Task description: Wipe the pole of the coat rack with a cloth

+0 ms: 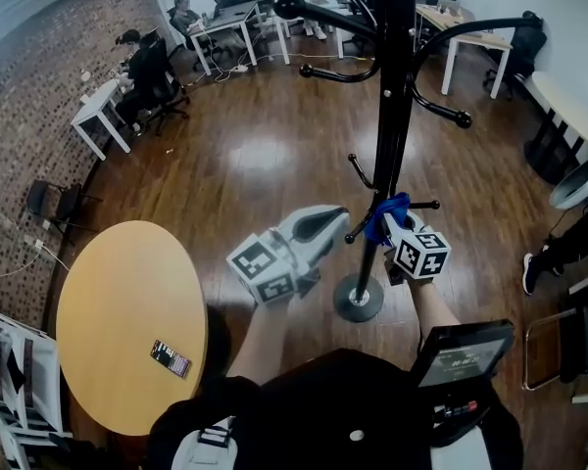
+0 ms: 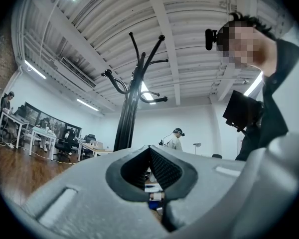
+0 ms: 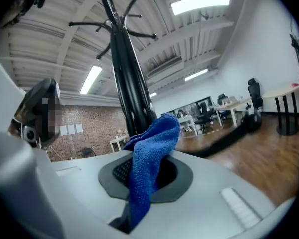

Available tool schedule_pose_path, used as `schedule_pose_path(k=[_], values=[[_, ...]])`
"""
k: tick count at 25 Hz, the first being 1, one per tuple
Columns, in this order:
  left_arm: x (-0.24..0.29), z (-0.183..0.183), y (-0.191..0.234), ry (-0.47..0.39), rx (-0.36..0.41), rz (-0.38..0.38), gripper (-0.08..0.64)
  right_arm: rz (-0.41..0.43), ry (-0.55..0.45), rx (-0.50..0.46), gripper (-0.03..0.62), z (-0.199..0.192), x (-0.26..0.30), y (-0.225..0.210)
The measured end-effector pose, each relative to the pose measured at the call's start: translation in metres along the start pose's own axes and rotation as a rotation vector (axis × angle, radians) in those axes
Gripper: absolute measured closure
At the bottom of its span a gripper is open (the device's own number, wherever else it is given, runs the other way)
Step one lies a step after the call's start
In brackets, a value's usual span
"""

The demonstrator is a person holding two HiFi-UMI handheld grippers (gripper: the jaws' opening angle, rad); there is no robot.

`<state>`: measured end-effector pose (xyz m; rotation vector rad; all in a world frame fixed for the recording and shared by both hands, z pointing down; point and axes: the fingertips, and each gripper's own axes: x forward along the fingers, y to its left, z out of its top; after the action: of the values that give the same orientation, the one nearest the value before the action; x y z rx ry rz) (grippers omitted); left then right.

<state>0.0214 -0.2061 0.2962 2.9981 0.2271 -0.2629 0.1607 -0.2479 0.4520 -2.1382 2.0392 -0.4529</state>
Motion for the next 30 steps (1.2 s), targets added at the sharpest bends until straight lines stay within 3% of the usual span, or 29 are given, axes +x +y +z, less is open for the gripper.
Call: schedule_pose_path(k=[8,12,14,18,22,30], values=[[-0.006,0.002,-0.005,-0.009,0.007,0.004,0.558,0.094,-0.375,-0.161,0.570,0.189,-0.029,0.067],[-0.007,0.003,0.000,-0.018,0.005,0.022,0.558,0.136,-0.490,-0.261,0.570,0.271,-0.042,0.097],[-0.007,0.006,0.000,-0.024,0.005,0.027,0.558,0.140,-0.513,-0.307,0.569,0.288,-0.045,0.105],[-0.008,0.006,-0.001,-0.021,0.007,0.028,0.558,0.138,-0.550,-0.308,0.571,0.276,-0.045,0.102],[-0.002,0.004,0.001,-0.017,0.011,0.028,0.558,0.105,-0.489,-0.275,0.571,0.224,-0.037,0.078],[-0.002,0.002,0.003,-0.005,0.003,0.017,0.558,0.026,-0.221,-0.168,0.571,0.064,-0.013,0.029]])
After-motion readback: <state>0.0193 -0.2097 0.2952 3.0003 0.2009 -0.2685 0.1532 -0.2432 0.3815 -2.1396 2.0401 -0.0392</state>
